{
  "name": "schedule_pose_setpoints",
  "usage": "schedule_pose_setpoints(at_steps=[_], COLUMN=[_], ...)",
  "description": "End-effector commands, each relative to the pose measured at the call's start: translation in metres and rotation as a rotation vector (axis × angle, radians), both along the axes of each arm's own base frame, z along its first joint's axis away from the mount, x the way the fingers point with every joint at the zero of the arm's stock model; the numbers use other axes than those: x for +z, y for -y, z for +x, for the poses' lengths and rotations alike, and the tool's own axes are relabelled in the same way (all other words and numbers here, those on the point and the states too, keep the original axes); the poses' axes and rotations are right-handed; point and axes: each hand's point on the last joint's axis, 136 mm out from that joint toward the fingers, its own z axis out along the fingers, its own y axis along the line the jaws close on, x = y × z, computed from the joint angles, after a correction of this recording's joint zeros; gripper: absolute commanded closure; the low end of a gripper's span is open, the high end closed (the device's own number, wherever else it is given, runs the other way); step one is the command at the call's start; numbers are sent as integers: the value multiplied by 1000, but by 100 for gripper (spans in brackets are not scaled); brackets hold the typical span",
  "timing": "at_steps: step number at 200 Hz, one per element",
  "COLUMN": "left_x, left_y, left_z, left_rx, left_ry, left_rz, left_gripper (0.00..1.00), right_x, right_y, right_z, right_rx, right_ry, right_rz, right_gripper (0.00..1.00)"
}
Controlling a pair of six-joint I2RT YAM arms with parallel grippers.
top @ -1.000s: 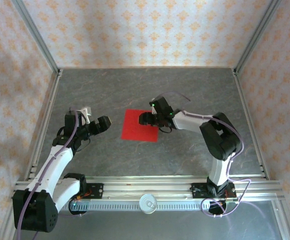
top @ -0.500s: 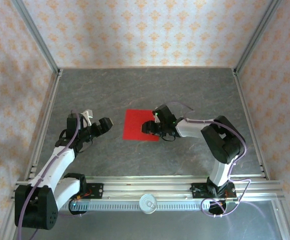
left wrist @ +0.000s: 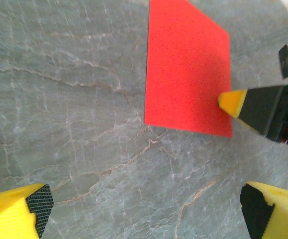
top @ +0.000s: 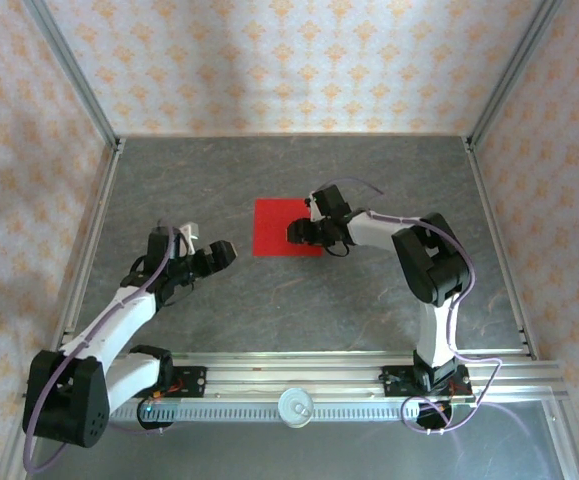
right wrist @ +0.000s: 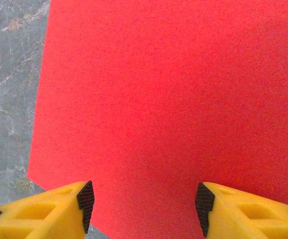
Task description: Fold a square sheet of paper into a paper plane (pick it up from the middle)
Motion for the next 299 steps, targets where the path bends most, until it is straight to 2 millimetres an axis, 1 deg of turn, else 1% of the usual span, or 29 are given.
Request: schedule_pose_setpoints(at_steps=[1, 13, 21, 27, 29, 38, 43, 48, 49, 58, 74, 90, 113, 121, 123, 148, 171, 175, 177, 179, 199, 208, 212, 222, 239, 272, 299], left_x=[15, 15, 16, 17, 16, 16, 17, 17, 14, 16, 12, 6, 3, 4, 5, 2, -2, 3, -7, -9, -18, -25, -25, -32, -36, -44, -50], left_y=[6, 15, 22, 27, 29, 38, 45, 51, 50, 60, 73, 83, 96, 100, 101, 108, 121, 124, 125, 127, 140, 143, 145, 147, 153, 159, 148], left_z=[22, 29, 34, 38, 39, 45, 48, 50, 50, 58, 68, 80, 99, 106, 108, 128, 143, 145, 145, 146, 154, 156, 159, 162, 168, 177, 181], left_rx=[26, 16, 3, -6, -10, -23, -38, -51, -49, -70, -84, -94, -116, -123, -124, -122, -143, -147, -154, -159, -196, -209, -213, -216, -222, -232, -213], left_ry=[52, 48, 45, 42, 40, 31, 30, 23, 15, 12, -14, -49, -65, -68, -67, -93, -108, -99, -122, -124, -153, -176, -176, -195, -204, -234, -269], left_rz=[13, 11, 15, 22, 25, 39, 49, 62, 70, 97, 158, 194, 244, 261, 266, 347, 396, 398, 410, 414, 466, 488, 491, 504, 505, 524, 600], left_gripper=[1, 1, 1, 1, 1, 1, 1, 1, 1, 1, 1, 2, 2, 2, 2, 2, 2, 2, 2, 2, 3, 2, 3, 3, 2, 2, 2], right_x=[-23, -4, 11, 20, 28, 40, 51, 59, 62, 70, 78, 77, 73, 71, 68, 57, 51, 50, 50, 50, 46, 44, 44, 41, 38, 38, 43], right_y=[16, 9, 6, 7, 7, 8, 9, 13, 14, 23, 46, 73, 102, 109, 111, 126, 136, 137, 137, 138, 146, 149, 150, 153, 158, 166, 166], right_z=[-15, -14, -13, -11, -10, -9, -8, -7, -7, -5, -8, -17, -32, -36, -39, -50, -55, -55, -55, -55, -58, -60, -61, -63, -65, -67, -68], right_rx=[15, 23, 22, 12, 8, -6, -15, -34, -44, -96, -191, -297, -402, -428, -431, -474, -508, -512, -515, -517, -548, -556, -562, -574, -586, -604, -597], right_ry=[-90, -62, -29, -8, 9, 36, 62, 86, 95, 128, 179, 214, 248, 250, 245, 222, 215, 213, 214, 214, 201, 193, 190, 185, 173, 163, 173], right_rz=[-65, -13, 19, 34, 45, 63, 78, 85, 90, 89, 50, 8, -28, -39, -45, -83, -110, -114, -116, -119, -145, -146, -144, -142, -127, -118, -103], right_gripper=[38, 37, 35, 35, 34, 33, 32, 31, 31, 30, 29, 27, 24, 23, 22, 17, 13, 13, 13, 13, 10, 9, 9, 9, 9, 9, 9])
